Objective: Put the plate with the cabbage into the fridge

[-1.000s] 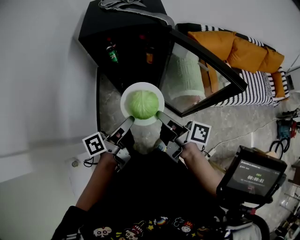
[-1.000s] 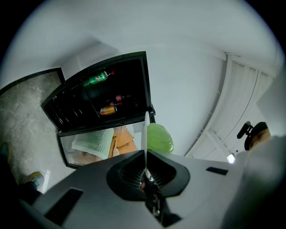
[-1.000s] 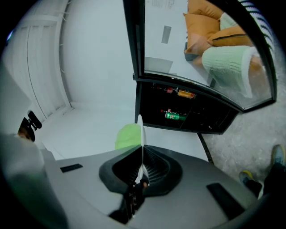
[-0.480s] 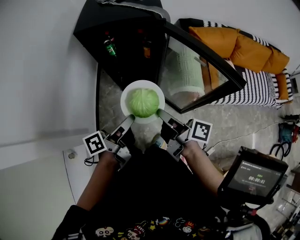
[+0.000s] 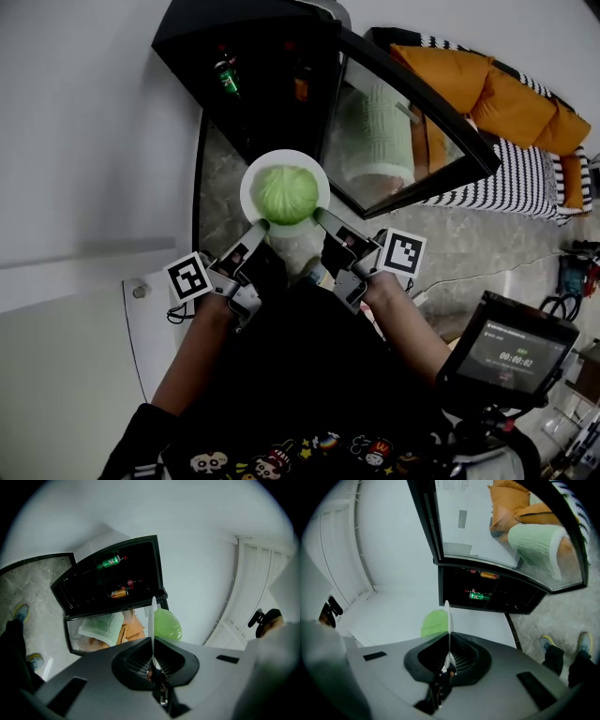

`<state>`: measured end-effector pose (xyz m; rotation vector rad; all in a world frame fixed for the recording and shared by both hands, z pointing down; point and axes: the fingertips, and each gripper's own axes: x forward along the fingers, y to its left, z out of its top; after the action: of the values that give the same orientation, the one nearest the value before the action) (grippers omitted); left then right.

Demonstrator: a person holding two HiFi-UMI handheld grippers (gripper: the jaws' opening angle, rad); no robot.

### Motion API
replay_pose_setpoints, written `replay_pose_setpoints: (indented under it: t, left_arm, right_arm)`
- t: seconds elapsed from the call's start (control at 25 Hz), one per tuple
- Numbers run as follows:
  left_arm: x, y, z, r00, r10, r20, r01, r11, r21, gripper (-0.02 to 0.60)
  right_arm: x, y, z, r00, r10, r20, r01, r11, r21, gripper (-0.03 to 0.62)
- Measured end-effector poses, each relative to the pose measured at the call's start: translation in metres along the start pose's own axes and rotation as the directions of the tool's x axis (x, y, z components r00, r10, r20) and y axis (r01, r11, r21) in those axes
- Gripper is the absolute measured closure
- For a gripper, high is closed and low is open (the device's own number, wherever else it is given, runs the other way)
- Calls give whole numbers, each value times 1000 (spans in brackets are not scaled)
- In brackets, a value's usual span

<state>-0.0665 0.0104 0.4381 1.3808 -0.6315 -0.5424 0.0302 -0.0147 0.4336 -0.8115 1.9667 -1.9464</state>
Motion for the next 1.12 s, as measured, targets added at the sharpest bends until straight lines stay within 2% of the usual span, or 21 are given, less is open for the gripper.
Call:
replay_pose_setpoints:
  t: [0.44,0.84,1.12]
  left_arm:
    - [10,5,7,999,-40,0,40,999,-14,568]
    - [3,13,-3,1000,-5,-12,5,1000,-30,568]
    - [2,11,-3,1000,13,-23,-13,1000,8,568]
  right_arm:
    - [5,-4,9,1000,-25,1,25,1000,-16,577]
    - [-2,-15,-2,999,-39,-7,39,999,25,577]
    - [0,-16,-3,1000,-4,-8,4,1000,19,577]
